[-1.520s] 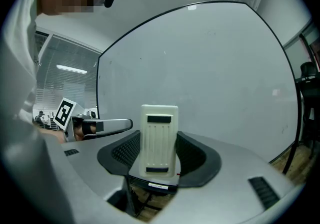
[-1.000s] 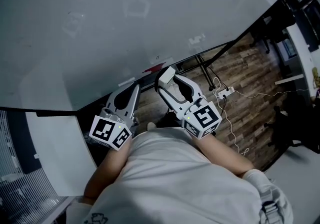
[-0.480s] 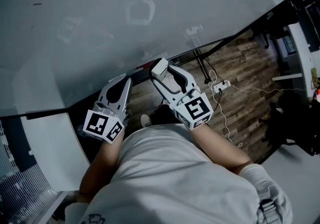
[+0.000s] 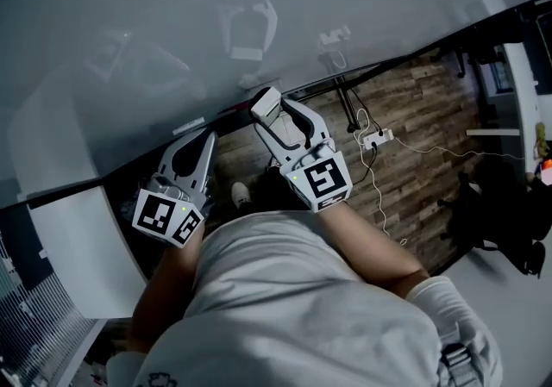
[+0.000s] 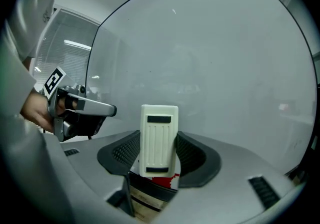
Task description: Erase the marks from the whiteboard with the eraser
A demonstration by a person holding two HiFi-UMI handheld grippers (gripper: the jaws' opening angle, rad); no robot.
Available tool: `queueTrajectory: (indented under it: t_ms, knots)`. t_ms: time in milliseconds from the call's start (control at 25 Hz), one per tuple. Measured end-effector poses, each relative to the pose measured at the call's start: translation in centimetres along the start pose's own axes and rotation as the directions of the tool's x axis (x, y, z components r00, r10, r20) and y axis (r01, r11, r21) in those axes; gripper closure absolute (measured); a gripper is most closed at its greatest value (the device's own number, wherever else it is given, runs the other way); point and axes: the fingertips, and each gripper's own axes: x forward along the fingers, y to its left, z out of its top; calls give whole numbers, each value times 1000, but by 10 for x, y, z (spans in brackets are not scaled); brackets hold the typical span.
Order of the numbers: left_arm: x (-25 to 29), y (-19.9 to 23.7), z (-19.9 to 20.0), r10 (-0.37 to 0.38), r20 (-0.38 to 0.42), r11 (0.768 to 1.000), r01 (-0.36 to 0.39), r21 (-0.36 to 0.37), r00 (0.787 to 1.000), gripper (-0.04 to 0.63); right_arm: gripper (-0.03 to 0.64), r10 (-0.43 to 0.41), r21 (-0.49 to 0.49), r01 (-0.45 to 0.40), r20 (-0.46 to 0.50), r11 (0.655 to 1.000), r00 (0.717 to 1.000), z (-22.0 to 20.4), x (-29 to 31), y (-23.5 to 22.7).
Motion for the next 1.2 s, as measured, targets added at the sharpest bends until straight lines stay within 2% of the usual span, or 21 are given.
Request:
queueTrajectory:
  t_ms: [320, 560, 960, 1200]
  knots:
    - [0, 10, -20, 35, -38, 999, -36, -27, 999, 589, 385, 19, 7, -19, -50, 1000, 999, -30, 19, -9]
    - [-3, 14, -25, 53, -56, 998, -56, -41, 997, 589, 385, 29, 33, -27, -61, 999, 998, -36, 29, -8]
    - [-11, 15, -24, 63, -47, 997, -65, -51, 997, 589, 385, 16, 79, -11, -68, 997, 998, -39, 39, -3]
    - [-22, 14, -18, 68, -27, 996, -69, -56, 997, 589, 385, 45, 88, -40, -60, 995, 997, -35, 45, 17]
